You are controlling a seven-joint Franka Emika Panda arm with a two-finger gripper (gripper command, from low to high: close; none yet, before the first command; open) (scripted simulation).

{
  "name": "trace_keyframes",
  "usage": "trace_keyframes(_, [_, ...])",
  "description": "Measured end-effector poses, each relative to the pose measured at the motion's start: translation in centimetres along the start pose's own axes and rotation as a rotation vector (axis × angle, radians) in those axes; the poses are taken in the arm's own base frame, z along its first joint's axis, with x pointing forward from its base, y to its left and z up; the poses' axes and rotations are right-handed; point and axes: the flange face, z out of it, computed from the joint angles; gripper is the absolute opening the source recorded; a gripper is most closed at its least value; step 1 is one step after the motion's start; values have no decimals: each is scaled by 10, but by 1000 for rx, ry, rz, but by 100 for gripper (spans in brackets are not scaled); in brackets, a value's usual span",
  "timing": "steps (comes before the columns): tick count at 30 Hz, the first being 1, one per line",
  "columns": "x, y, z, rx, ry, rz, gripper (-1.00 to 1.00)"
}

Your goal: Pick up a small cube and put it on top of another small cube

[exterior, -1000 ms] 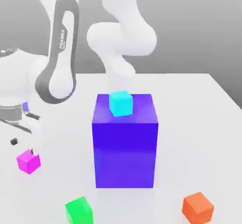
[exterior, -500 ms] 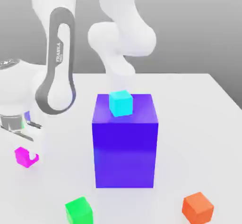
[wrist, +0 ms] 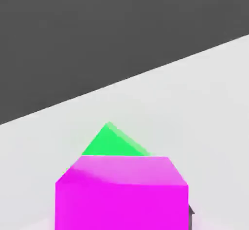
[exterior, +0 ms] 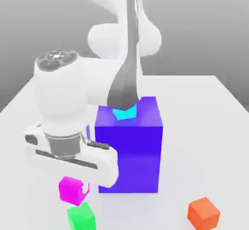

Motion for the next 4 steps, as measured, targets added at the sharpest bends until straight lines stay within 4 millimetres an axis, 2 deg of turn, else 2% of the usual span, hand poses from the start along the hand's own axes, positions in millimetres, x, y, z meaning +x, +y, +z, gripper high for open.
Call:
trace_keyframes(1, [-1, 0, 10, 0, 0, 0, 100])
trace_keyframes(4, [-1, 0, 10, 0, 0, 0, 100])
